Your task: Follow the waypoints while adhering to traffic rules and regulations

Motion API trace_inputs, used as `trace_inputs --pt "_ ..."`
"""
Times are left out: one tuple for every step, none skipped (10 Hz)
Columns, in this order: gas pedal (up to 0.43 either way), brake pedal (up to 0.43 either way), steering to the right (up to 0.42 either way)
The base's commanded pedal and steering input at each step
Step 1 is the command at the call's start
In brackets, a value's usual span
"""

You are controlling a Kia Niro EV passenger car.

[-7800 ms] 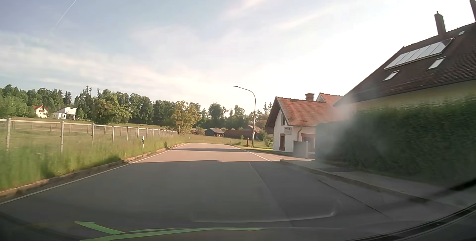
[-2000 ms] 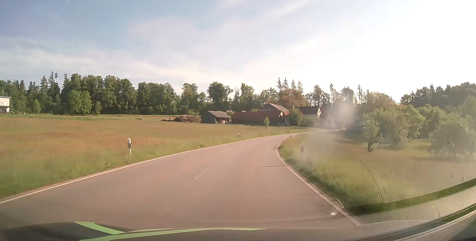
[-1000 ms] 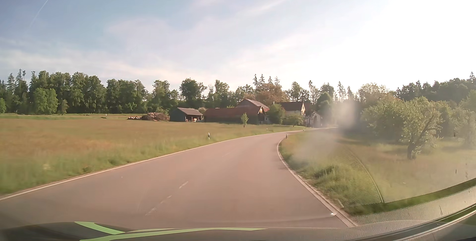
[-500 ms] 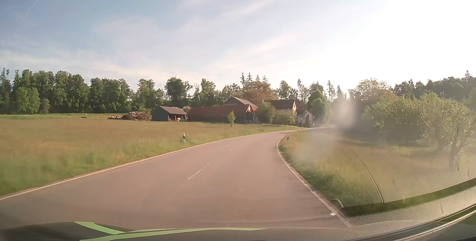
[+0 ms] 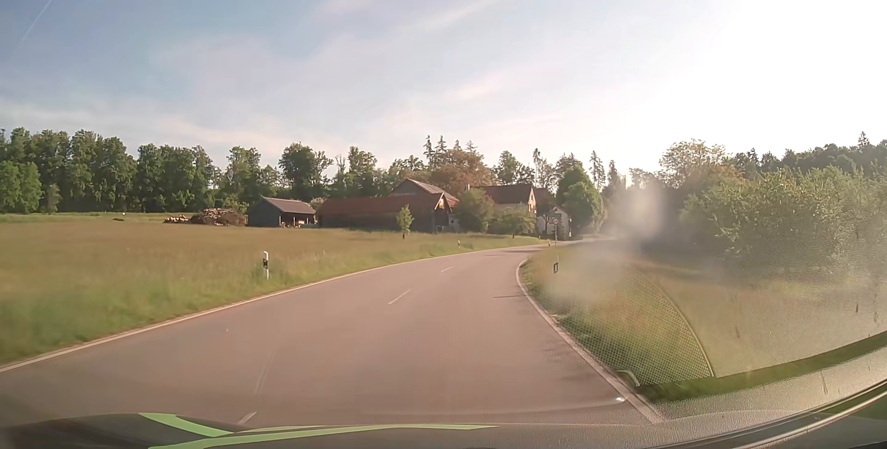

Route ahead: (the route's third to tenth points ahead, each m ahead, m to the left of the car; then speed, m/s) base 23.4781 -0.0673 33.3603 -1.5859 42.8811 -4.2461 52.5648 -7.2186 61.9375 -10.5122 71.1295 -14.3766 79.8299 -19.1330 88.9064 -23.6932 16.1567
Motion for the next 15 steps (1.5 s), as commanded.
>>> trace_inputs --pt "0.059 0.0 0.027" --pt "0.059 0.0 0.027" --pt "0.059 0.0 0.027" --pt "0.059 0.0 0.027" --pt "0.059 0.0 0.027" --pt "0.059 0.0 0.027" --pt "0.059 0.0 0.027" --pt "0.059 0.0 0.027" --pt "0.059 0.0 0.027" --pt "0.059 0.0 0.027" --pt "0.059 0.0 0.027" --pt "0.028 0.0 0.028" --pt "0.02 0.0 0.028" --pt "0.02 0.0 0.029" --pt "0.0 0.0 0.03"
